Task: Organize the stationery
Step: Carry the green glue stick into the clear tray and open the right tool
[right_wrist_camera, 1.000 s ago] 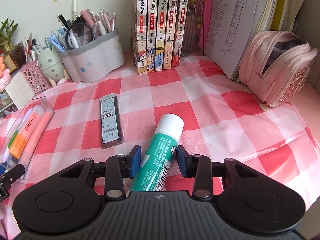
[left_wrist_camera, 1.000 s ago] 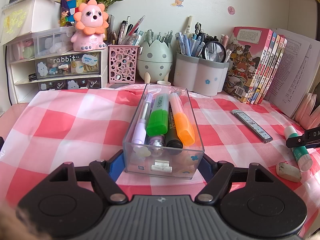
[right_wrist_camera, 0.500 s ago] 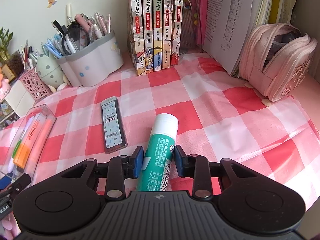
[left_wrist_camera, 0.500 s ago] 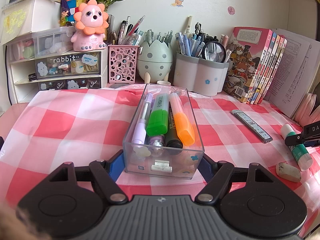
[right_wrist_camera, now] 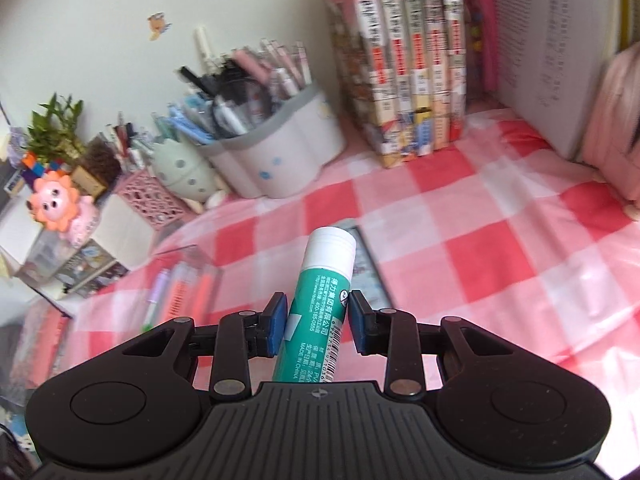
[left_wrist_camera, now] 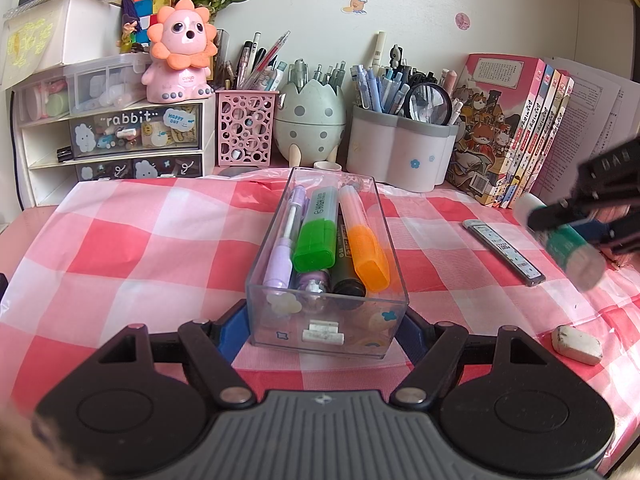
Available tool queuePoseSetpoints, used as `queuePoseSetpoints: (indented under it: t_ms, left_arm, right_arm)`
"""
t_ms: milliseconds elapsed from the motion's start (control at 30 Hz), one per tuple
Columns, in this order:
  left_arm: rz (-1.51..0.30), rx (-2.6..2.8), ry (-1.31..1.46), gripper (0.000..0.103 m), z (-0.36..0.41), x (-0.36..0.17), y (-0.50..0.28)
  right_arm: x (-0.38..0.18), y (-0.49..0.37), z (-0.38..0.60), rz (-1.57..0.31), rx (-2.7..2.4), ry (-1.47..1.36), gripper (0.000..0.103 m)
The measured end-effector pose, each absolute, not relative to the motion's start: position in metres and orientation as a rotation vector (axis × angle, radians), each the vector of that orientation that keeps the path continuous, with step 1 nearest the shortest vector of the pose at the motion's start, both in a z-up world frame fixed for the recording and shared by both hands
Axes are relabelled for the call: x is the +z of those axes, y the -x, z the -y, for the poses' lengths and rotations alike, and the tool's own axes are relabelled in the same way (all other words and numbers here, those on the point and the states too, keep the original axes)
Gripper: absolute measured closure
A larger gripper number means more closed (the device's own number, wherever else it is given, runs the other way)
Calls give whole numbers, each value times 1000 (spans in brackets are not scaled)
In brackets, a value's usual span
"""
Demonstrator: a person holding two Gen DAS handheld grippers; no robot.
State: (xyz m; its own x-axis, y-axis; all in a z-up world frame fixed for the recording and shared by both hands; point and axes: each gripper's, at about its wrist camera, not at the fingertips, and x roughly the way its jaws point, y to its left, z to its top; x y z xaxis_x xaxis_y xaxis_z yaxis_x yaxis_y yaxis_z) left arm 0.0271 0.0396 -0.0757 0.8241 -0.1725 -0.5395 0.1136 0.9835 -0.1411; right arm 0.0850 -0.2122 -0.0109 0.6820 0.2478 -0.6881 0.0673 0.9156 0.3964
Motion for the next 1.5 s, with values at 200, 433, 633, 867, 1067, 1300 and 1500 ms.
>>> queuePoseSetpoints:
  t_ms: [200,433,633,867,1067,1300,1500]
  left_arm:
    - [-583,-153,104,54,-39,-76,-27]
    - [-583,-153,105,54,-39,-76,-27]
    - [-583,-152,105,54,-39,-76,-27]
    - [-583,-152,105,54,-39,-76,-27]
    - [-583,-153,105,54,-39,-76,-27]
    - [-582,-157,106,54,-39,-76,-27]
    - [-582,-157,106,54,-38,-75,-26]
  right_arm:
    - [-4,-102,176,-838,192,-435,70]
    - [-1,-121,139,-870,265,-461,70]
    - [-7,-137,108,-918,299,-468,70]
    - [-14,-158,87,-965,294,-478,70]
    - [-17,-171,73,-981,268,-444,69]
    - [-19,-174,66,-976,253,-411,69]
    - [-11,-171,67,-945,276,-397,67]
